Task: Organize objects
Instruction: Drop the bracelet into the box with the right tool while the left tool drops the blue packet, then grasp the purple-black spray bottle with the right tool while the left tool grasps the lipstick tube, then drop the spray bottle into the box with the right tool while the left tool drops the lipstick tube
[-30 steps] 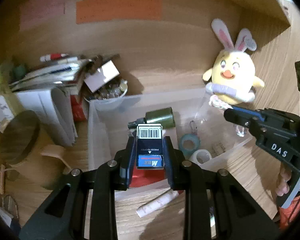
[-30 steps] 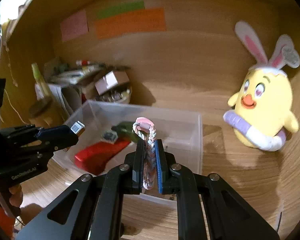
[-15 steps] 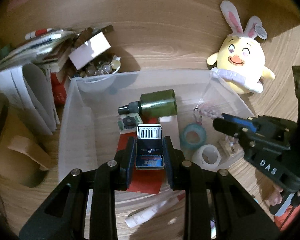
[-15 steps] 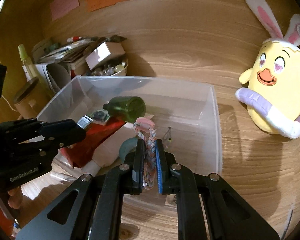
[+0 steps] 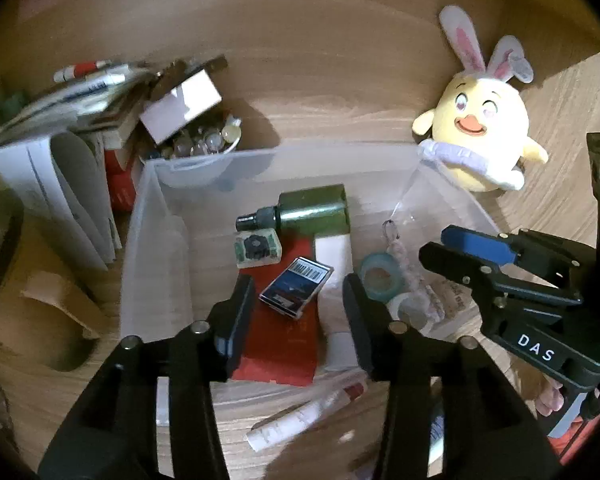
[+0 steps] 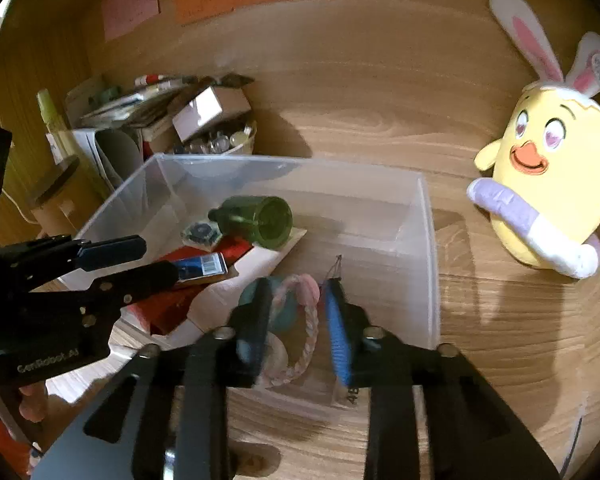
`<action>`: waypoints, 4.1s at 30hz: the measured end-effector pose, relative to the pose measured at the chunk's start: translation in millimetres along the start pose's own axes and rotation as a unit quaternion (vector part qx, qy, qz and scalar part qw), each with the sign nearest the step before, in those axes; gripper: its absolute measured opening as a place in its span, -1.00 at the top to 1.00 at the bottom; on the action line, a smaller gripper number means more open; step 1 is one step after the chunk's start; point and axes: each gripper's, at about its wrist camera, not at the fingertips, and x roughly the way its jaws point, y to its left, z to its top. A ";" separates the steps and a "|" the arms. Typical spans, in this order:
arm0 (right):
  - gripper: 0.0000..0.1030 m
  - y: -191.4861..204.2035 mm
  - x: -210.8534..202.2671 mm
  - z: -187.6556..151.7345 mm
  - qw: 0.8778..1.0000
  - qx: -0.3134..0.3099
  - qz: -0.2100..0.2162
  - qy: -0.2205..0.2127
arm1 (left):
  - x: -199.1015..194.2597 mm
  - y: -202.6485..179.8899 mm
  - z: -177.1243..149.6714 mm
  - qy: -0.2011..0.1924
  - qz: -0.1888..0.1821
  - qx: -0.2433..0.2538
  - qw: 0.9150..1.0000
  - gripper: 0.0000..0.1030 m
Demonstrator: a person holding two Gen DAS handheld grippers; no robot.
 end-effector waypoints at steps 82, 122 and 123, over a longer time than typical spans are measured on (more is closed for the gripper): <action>-0.71 -27.2 -76.3 -84.2 0.995 0.101 0.003 -0.024 | 2.5 -35.4 -78.1 0.084 -0.035 0.136 0.987 0.60; -0.71 9.1 -67.6 9.8 0.993 0.049 0.020 -0.103 | -81.5 18.6 -4.1 -0.084 0.004 0.008 0.996 0.72; -0.71 9.7 -64.2 11.6 0.994 0.048 0.019 -0.099 | -77.7 20.8 -2.6 -0.080 0.007 0.006 0.997 0.72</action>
